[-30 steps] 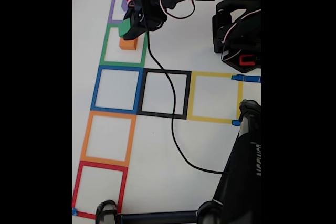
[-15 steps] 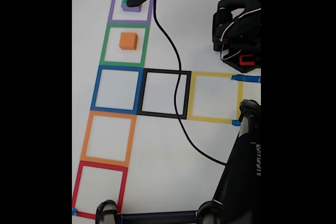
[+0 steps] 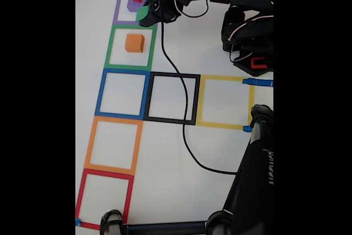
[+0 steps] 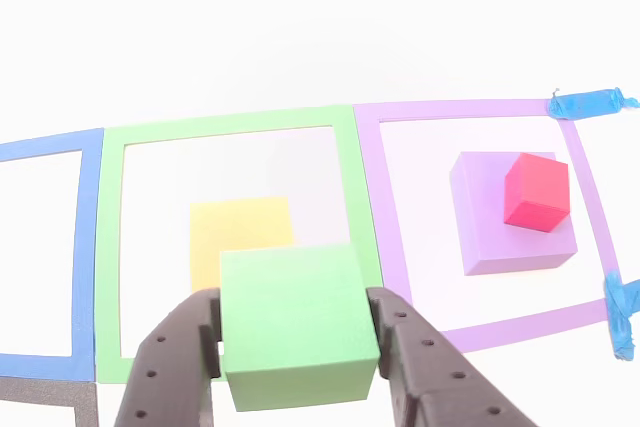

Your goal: Tower of hanoi

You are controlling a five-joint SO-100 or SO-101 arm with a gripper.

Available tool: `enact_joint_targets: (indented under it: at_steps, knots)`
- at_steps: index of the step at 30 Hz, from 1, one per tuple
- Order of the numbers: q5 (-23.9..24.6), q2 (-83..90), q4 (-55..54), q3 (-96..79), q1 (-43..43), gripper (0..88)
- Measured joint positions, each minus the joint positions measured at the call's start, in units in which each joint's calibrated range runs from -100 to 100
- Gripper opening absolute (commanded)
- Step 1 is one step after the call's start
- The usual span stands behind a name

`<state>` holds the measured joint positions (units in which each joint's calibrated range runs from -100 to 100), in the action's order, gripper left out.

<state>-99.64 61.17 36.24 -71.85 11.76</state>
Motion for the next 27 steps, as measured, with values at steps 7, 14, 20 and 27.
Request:
enact_joint_targets:
  at_steps: [7,14,20,27]
  knots:
    - [0.0,-7.43,-22.09,-10.8,-0.59,4.4]
    - [0.0,-21.87,-40.79,-11.78,-3.39,4.6]
    - [0.0,-32.67,-53.37,-12.48,-5.27,4.6]
    - [0.0,-42.3,-63.2,-12.31,-5.27,4.6]
